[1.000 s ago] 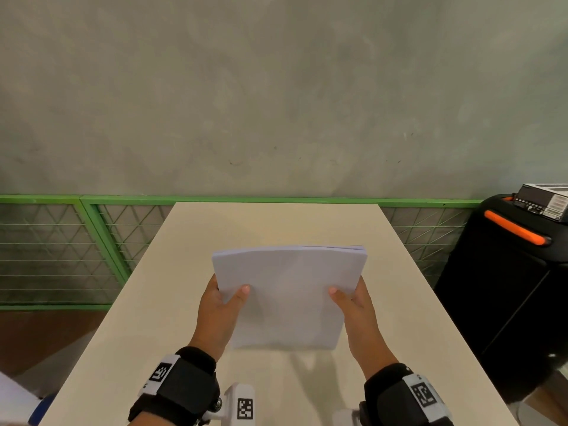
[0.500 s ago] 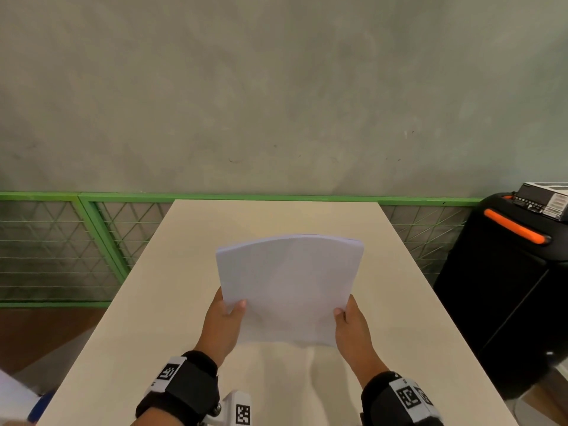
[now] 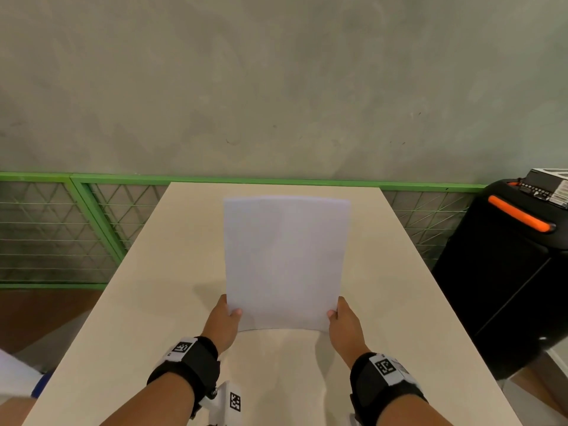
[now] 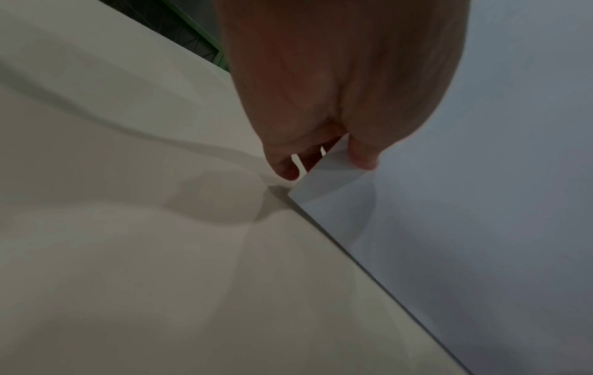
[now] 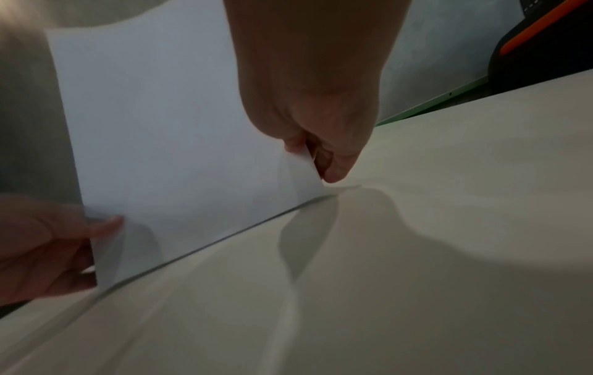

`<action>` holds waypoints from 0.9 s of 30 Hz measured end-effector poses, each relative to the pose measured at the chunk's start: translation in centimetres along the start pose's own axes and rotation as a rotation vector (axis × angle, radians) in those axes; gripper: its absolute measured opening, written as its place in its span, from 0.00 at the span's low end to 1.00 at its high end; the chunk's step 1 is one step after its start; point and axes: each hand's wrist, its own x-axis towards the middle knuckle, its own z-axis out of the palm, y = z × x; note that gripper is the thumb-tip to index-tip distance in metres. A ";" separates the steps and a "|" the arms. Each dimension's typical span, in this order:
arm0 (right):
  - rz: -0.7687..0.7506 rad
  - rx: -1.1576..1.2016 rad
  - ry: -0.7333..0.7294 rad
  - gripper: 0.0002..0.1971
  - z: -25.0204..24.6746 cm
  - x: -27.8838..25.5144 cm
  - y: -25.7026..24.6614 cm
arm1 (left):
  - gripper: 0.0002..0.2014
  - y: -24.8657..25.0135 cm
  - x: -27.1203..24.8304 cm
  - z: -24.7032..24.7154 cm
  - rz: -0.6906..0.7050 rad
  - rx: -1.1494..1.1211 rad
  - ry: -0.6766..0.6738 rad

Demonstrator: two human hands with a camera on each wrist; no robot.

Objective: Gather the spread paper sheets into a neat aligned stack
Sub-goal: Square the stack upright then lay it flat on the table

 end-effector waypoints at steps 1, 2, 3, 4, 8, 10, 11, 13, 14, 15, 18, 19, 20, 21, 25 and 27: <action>0.022 0.003 -0.001 0.11 0.0 0.3 0.0 | 0.20 0.0 0.3 -0.1 -0.019 0.014 -0.009; 0.043 0.008 -0.003 0.08 0.1 0.7 0.0 | 0.20 0.0 0.5 -0.2 -0.036 0.028 -0.016; 0.066 0.011 -0.007 0.06 0.2 0.9 -0.1 | 0.20 0.1 0.7 -0.3 -0.053 0.039 -0.022; 0.091 0.011 -0.014 0.08 0.3 1.1 -0.3 | 0.19 0.1 0.8 -0.4 -0.070 0.049 -0.025; 0.175 0.031 -0.078 0.14 0.8 1.9 -0.9 | 0.19 -0.2 1.6 -0.6 -0.177 0.097 -0.043; 0.237 0.042 -0.137 0.09 1.2 1.8 -1.0 | 0.19 -0.5 1.8 -0.6 -0.238 0.088 -0.047; 0.251 0.036 -0.153 0.14 1.5 1.7 -1.0 | 0.18 -0.7 1.8 -0.5 -0.261 0.088 -0.045; 0.282 0.060 -0.150 0.27 2.1 1.7 -0.6 | 0.19 -0.9 1.7 -0.2 -0.282 0.097 -0.036; 0.328 0.081 -0.130 0.30 2.2 1.5 -0.6 | 0.19 -0.9 1.6 0.0 -0.278 0.098 -0.028; 0.327 -0.062 -0.211 0.24 2.3 1.8 -0.7 | 0.21 -0.8 1.5 0.1 -0.271 0.093 -0.021; 0.310 -0.114 -0.172 0.16 3.2 2.0 -0.5 | 0.27 -0.5 1.3 0.2 -0.237 0.098 -0.013; 0.303 -0.022 -0.130 0.20 3.1 2.0 -0.7 | 0.27 -0.4 1.2 0.2 -0.223 0.105 -0.008; 0.280 -0.039 -0.092 0.20 3.3 2.2 -0.2 | 0.26 -0.3 1.2 0.2 -0.213 0.112 -0.007; 0.297 0.026 -0.075 0.18 3.2 2.1 -0.5 | 0.26 -0.3 1.2 0.2 -0.205 0.120 -0.009; 0.269 0.019 -0.108 0.22 3.1 2.3 -0.8 | 0.26 -0.1 1.4 0.0 -0.198 0.156 -0.028; 0.264 -0.026 -0.129 0.24 2.8 2.1 -0.9 | 0.26 -0.1 1.5 -0.1 -0.209 0.188 -0.032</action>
